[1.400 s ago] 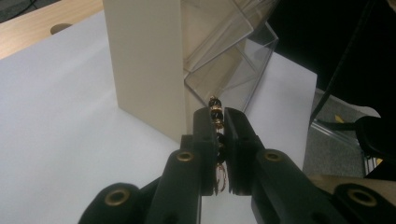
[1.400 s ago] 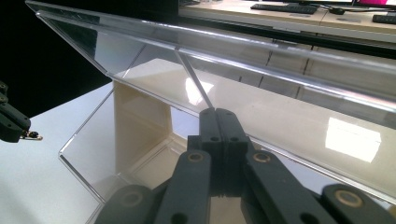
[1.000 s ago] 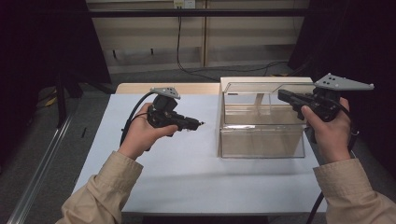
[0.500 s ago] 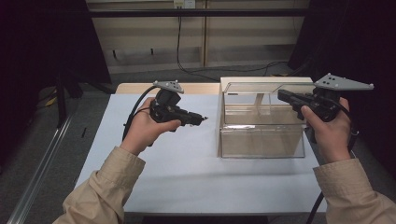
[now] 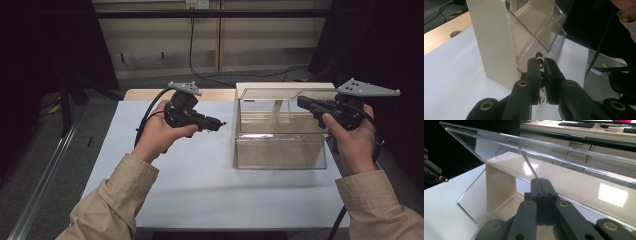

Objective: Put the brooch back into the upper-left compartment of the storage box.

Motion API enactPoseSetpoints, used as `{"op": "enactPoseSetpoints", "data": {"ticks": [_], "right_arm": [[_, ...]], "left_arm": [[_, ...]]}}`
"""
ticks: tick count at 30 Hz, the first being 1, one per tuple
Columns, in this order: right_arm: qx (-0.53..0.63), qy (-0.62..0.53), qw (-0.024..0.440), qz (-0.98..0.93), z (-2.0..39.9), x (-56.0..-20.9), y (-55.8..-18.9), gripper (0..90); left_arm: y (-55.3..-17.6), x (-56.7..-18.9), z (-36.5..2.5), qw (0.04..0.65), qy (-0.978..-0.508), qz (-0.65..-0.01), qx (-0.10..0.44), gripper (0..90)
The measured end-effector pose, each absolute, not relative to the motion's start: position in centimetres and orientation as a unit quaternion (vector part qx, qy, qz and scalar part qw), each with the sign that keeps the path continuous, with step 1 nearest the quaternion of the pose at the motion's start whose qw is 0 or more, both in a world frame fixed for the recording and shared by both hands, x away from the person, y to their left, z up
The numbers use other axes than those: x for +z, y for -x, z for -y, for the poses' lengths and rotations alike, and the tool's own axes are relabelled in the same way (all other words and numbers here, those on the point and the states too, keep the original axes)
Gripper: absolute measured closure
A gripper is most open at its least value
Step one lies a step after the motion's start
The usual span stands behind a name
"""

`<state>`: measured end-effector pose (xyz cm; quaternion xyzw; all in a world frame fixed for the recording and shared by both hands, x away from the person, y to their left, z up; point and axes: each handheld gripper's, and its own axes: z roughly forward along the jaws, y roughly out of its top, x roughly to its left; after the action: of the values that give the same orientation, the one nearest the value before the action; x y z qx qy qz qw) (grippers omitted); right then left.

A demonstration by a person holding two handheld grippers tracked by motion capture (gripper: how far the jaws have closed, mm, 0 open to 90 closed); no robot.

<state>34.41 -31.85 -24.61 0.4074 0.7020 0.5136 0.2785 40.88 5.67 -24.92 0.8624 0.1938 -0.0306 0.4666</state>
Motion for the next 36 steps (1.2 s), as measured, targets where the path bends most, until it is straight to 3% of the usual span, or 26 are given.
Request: {"op": "enactPoseSetpoints", "data": {"ticks": [36], "right_arm": [[0.515, -0.406, 0.278, -0.702, 32.0, -24.5, -34.3, 90.0]], "left_arm": [[-41.0, -23.5, -2.5, 0.472, -0.863, -0.176, -0.033, 84.1]]}}
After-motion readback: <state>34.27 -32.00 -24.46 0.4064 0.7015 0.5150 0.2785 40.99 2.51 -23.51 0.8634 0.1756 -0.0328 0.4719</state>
